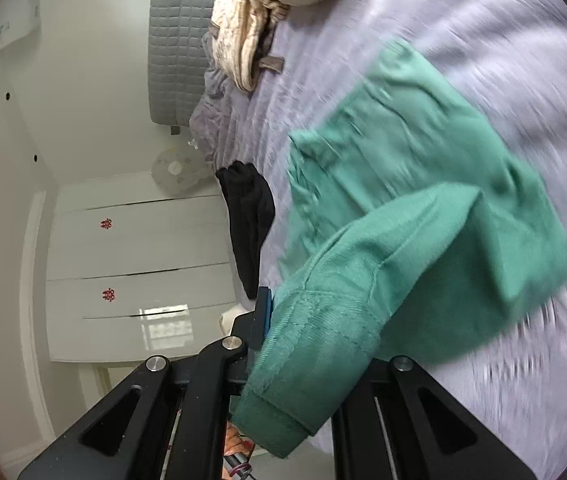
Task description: Fold large clothes
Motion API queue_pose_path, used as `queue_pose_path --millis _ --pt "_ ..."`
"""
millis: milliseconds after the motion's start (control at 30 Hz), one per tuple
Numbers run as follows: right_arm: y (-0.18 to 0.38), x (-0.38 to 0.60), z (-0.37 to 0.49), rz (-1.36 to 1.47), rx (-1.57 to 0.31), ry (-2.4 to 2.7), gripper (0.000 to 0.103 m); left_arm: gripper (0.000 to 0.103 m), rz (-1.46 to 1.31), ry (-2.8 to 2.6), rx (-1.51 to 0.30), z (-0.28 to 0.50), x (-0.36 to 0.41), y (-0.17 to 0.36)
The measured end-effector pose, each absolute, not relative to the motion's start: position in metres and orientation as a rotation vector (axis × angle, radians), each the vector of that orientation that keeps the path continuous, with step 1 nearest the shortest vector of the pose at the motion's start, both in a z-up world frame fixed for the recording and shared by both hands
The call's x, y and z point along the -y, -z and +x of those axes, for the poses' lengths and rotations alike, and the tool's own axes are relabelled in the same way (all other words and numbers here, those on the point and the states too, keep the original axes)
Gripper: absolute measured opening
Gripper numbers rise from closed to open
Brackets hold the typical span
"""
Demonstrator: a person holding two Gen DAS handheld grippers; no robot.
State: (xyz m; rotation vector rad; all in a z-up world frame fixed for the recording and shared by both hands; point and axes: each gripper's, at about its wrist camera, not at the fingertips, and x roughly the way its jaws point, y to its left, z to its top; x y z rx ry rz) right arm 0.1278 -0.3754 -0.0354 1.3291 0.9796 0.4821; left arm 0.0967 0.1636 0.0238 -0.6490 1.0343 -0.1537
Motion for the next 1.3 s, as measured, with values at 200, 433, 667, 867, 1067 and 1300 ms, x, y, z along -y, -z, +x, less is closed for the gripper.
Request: queue_pose_path --millis 200,433,667,867,1067,1300 --pt "0.046 0.378 0.198 1.285 -0.983 -0.398 0.009 0.022 -0.569 0.137 -1.085 0.185 -0.160 0.005" --pt "0.097 0.374 0.262 1.275 -1.072 -0.246 0.009 0.022 -0.471 0.094 -1.205 0.245 -0.140 0.064" --pt "0.129 0.379 0.277 1.351 -1.121 -0.164 0.015 0.070 -0.463 -0.003 -1.190 0.253 -0.153 0.064" --pt "0.105 0.390 0.279 1.337 -1.029 -0.205 0.076 0.078 -0.414 -0.048 -1.089 0.249 -0.176 0.031" --pt "0.075 0.399 0.279 1.173 -1.026 -0.183 0.076 0.078 -0.319 -0.052 -1.127 0.236 -0.173 0.041" --pt "0.091 0.399 0.260 1.091 -1.120 -0.117 0.076 0.078 -0.262 -0.079 -1.211 0.219 -0.167 0.072"
